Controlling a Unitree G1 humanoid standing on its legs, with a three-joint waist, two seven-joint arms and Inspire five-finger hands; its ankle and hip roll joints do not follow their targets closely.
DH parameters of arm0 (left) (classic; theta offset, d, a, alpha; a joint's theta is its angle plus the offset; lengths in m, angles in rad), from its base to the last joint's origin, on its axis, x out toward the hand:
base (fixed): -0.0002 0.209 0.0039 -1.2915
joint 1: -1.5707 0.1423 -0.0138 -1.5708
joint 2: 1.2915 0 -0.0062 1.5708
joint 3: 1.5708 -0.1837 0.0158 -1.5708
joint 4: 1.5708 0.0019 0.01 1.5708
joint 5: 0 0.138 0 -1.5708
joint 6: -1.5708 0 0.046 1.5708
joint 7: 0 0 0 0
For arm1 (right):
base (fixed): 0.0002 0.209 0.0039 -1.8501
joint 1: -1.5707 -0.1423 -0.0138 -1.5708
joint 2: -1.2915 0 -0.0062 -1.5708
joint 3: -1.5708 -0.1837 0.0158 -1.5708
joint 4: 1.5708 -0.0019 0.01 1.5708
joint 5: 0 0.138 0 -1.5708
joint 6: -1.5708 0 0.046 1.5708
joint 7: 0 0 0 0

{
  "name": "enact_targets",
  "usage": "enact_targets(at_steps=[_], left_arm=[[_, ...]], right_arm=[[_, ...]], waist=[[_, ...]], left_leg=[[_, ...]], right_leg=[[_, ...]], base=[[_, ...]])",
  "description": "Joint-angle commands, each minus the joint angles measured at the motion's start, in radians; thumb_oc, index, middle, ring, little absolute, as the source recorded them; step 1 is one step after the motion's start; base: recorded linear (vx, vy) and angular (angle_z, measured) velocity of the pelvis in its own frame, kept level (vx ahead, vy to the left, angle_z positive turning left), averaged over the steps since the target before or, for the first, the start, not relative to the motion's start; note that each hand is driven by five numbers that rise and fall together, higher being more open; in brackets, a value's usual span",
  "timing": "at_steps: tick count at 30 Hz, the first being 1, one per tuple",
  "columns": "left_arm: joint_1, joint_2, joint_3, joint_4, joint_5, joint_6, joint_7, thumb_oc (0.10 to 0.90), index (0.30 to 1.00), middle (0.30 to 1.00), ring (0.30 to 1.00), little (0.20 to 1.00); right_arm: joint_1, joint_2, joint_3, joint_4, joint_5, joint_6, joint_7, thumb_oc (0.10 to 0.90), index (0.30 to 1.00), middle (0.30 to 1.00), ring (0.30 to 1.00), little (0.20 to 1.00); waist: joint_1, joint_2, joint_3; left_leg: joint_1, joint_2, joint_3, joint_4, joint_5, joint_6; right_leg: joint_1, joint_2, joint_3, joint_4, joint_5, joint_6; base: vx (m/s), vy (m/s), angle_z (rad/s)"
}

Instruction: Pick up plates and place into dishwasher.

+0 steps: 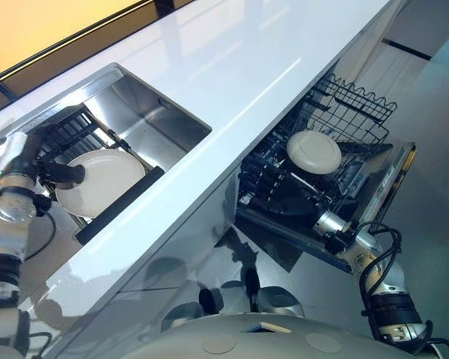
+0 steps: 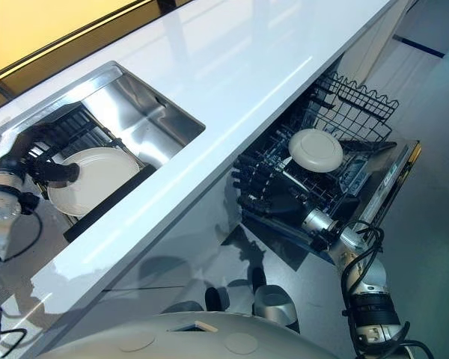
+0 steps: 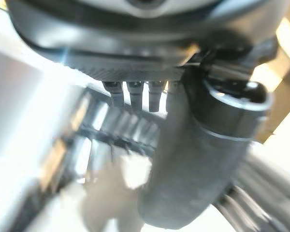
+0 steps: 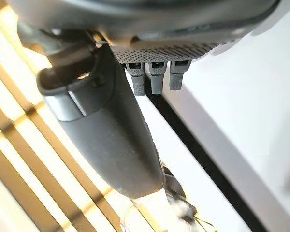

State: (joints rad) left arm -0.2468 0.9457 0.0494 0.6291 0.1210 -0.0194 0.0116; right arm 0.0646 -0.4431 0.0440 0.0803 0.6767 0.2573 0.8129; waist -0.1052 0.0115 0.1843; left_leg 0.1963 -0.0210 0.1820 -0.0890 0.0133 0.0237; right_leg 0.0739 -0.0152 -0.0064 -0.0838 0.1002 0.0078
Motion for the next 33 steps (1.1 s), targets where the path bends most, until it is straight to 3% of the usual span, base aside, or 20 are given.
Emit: enact_targets(at_steps=[1,5,11,16,20,24,33], left_arm=[[-0.177,0.15,-0.026,0.039,0.057,0.012,0.02,0.8,0.9,0.9,0.9,0.9],[-0.239,0.194,-0.077,0.08,0.105,0.034,0.021,0.8,0.9,0.9,0.9,0.9],[-0.328,0.217,-0.137,0.113,0.018,0.045,-0.077,0.8,0.9,0.9,0.9,0.9],[-0.401,0.216,-0.201,0.122,-0.029,0.067,-0.217,0.8,0.9,0.9,0.9,0.9],[-0.452,0.229,-0.273,0.137,-0.115,0.137,-0.461,0.8,0.9,0.9,0.9,0.9],[-0.408,0.257,-0.28,0.119,-0.152,0.19,-0.635,0.8,0.9,0.9,0.9,0.9],[-0.243,0.282,-0.203,0.055,-0.115,0.312,-0.833,0.8,0.9,0.9,0.9,0.9]], right_arm=[[-0.045,-0.055,0.009,-0.113,0.065,-0.057,0.066,0.8,0.9,0.9,0.9,0.9],[-0.044,-0.067,0.06,-0.115,0.07,-0.065,0.047,0.8,0.9,0.9,0.9,0.9],[-0.037,-0.072,0.114,-0.124,0.084,-0.052,-0.004,0.8,0.9,0.9,0.9,0.9],[-0.033,-0.076,0.137,-0.116,0.06,-0.057,-0.022,0.8,0.9,0.9,0.9,0.9],[-0.031,-0.093,0.146,-0.119,0.055,-0.051,-0.05,0.8,0.9,0.9,0.9,0.9],[-0.01,-0.104,0.133,-0.127,0.058,-0.052,-0.075,0.8,0.9,0.9,0.9,0.9],[0.024,-0.12,0.108,-0.154,0.074,-0.045,-0.119,0.8,0.9,0.9,0.9,0.9]], waist=[[-0.019,0.036,-0.073],[-0.022,0.041,-0.063],[-0.027,0.04,-0.056],[-0.032,0.042,-0.055],[-0.034,0.043,-0.046],[-0.033,0.049,-0.036],[-0.027,0.053,-0.024]], left_leg=[[-0.074,-0.065,0.034,0.105,-0.107,0.033],[-0.081,-0.069,0.033,0.105,-0.104,0.038],[-0.083,-0.075,0.031,0.099,-0.104,0.045],[-0.088,-0.075,0.033,0.102,-0.106,0.048],[-0.095,-0.077,0.037,0.111,-0.11,0.051],[-0.095,-0.078,0.041,0.115,-0.111,0.052],[-0.104,-0.081,0.036,0.122,-0.111,0.053]], right_leg=[[-0.045,-0.051,-0.028,0.128,-0.102,0.124],[-0.061,-0.053,-0.021,0.144,-0.099,0.13],[-0.084,-0.058,-0.016,0.165,-0.094,0.14],[-0.09,-0.057,-0.009,0.165,-0.097,0.141],[-0.095,-0.057,-0.006,0.158,-0.09,0.144],[-0.094,-0.055,-0.007,0.146,-0.082,0.146],[-0.087,-0.05,-0.01,0.122,-0.072,0.143]], base=[[-0.02,0.043,-0.09],[-0.01,0.055,-0.16],[0.02,0.049,-0.1],[0.02,0.022,-0.01],[0.0,0.0,0.0],[0.0,0.0,0.0],[0.0,-0.004,-0.01]])
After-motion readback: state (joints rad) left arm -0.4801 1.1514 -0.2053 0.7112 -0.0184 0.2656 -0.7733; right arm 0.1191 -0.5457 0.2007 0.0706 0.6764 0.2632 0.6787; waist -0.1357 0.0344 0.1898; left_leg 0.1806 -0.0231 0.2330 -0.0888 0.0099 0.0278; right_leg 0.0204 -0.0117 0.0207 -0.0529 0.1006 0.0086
